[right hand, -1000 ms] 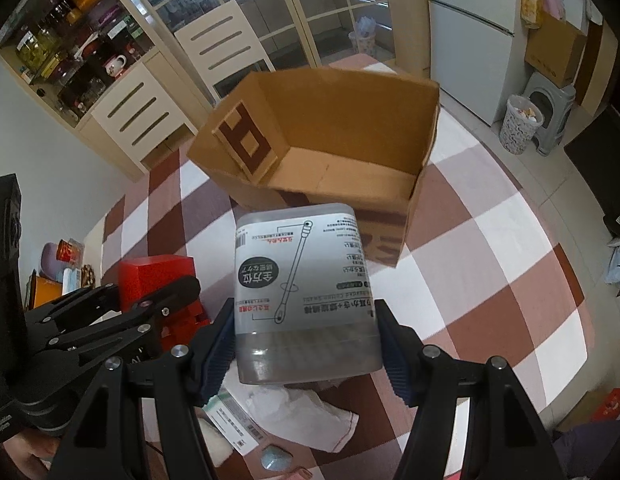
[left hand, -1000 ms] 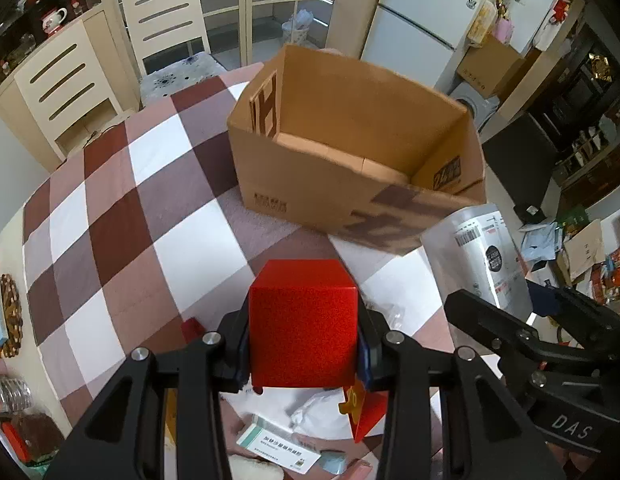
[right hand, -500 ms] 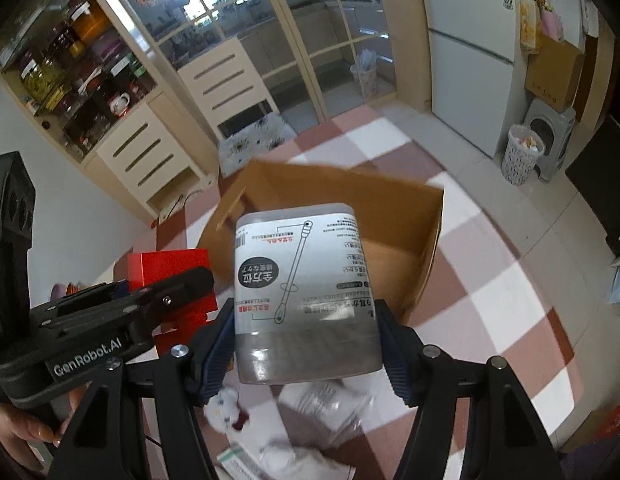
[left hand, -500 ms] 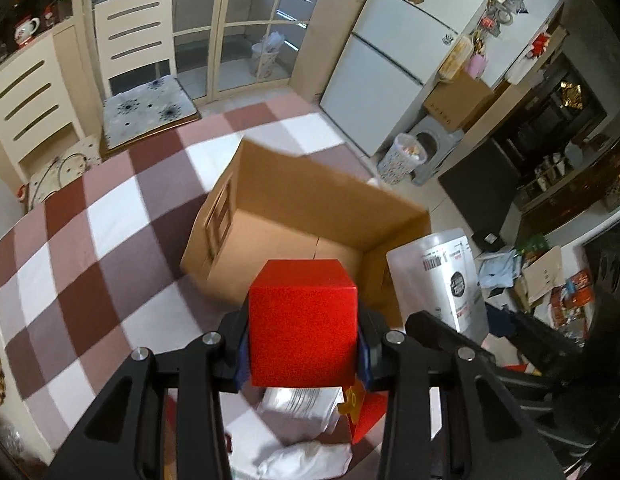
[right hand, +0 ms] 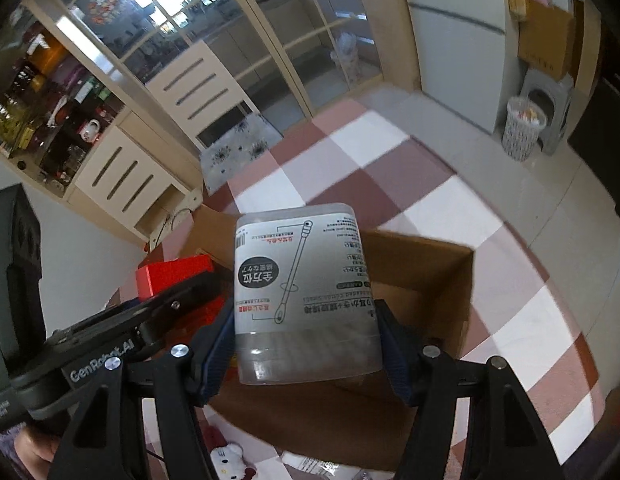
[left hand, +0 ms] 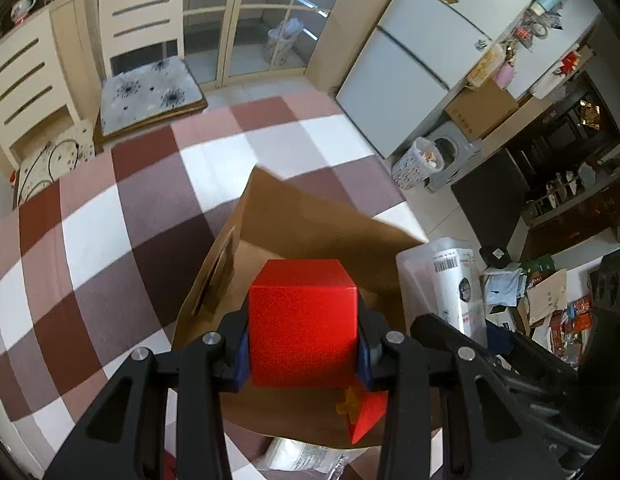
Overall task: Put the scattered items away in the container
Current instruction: 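Carry the red box and swab packet with both tools into the brown box, then open both tools to drop the red box and swab packet inside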
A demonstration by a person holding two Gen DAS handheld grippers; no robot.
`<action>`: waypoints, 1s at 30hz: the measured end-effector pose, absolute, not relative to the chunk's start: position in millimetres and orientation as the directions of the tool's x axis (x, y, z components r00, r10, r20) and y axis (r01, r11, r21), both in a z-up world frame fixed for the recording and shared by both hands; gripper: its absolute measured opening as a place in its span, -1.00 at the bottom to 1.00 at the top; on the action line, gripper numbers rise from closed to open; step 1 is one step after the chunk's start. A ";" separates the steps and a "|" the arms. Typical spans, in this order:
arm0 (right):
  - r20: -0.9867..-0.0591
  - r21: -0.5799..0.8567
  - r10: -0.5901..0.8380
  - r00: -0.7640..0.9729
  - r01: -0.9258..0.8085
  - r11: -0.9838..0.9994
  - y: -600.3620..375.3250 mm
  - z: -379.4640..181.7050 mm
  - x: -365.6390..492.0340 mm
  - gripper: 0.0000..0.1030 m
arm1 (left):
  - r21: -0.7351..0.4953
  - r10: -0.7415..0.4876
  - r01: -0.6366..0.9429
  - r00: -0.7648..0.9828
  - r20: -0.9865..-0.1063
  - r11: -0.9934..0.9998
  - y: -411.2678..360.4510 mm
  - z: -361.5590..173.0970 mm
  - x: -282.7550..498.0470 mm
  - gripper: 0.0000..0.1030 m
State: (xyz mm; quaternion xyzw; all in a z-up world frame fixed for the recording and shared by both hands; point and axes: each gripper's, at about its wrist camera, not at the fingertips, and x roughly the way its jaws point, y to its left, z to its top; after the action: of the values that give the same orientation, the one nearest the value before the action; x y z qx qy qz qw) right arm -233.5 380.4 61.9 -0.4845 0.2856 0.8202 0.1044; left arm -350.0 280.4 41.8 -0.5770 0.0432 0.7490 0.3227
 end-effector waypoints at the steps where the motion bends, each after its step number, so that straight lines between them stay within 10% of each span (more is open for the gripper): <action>1: -0.857 0.371 -0.114 -0.502 -0.448 -0.813 380.0 56.9 -234.5 0.29 | -0.303 0.428 -0.532 -0.126 -0.895 -0.790 278.6 38.1 -349.9 -0.22; 30: -0.930 0.098 0.047 -0.365 -0.368 -0.925 363.2 24.2 -241.6 0.29 | -0.152 0.297 -0.583 -0.160 -0.942 -0.798 291.1 -3.7 -333.8 -0.22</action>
State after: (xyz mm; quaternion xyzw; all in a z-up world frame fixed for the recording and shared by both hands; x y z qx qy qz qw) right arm -241.6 363.2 24.2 -0.5490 0.1464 0.8129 0.1276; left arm -333.8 291.1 -3.7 -0.5783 0.1237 0.7515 0.2925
